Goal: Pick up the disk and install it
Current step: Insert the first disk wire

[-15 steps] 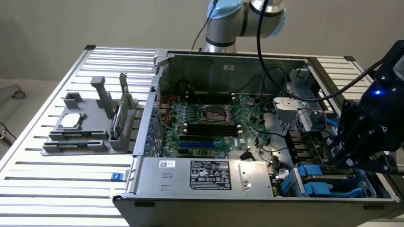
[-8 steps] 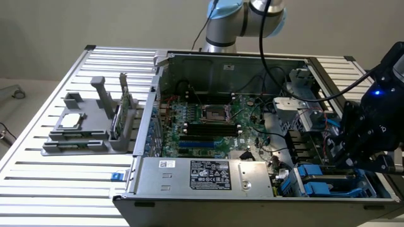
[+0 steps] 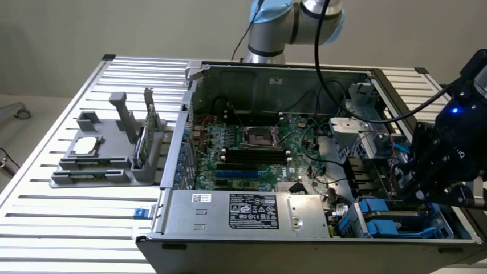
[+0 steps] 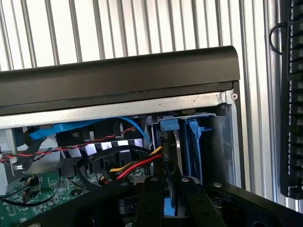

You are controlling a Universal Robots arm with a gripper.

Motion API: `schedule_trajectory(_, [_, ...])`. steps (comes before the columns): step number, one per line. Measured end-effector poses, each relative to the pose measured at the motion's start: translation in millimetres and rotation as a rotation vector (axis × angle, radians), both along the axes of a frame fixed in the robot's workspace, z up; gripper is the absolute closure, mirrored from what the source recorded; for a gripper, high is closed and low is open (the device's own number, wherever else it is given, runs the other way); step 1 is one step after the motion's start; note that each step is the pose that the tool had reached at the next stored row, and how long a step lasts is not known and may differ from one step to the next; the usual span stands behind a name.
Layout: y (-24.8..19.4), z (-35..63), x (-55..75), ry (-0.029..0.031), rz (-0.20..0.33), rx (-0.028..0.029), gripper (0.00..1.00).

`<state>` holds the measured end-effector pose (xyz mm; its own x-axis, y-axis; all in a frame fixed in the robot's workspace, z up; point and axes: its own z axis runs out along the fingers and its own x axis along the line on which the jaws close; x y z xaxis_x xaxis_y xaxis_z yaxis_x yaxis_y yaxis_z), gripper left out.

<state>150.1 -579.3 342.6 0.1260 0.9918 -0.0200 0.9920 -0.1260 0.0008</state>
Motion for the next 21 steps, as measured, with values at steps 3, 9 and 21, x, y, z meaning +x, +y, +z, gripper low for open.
schedule_trajectory(3, [1.5,0.0,0.6,0.0130,-0.002,-0.0059,0.84])
schedule_trajectory(9, [5.4,-0.1,6.9,0.0220,-0.006,-0.0099,0.84])
schedule_trajectory(21, [5.6,-0.2,9.1,0.0538,-0.007,-0.0358,0.84])
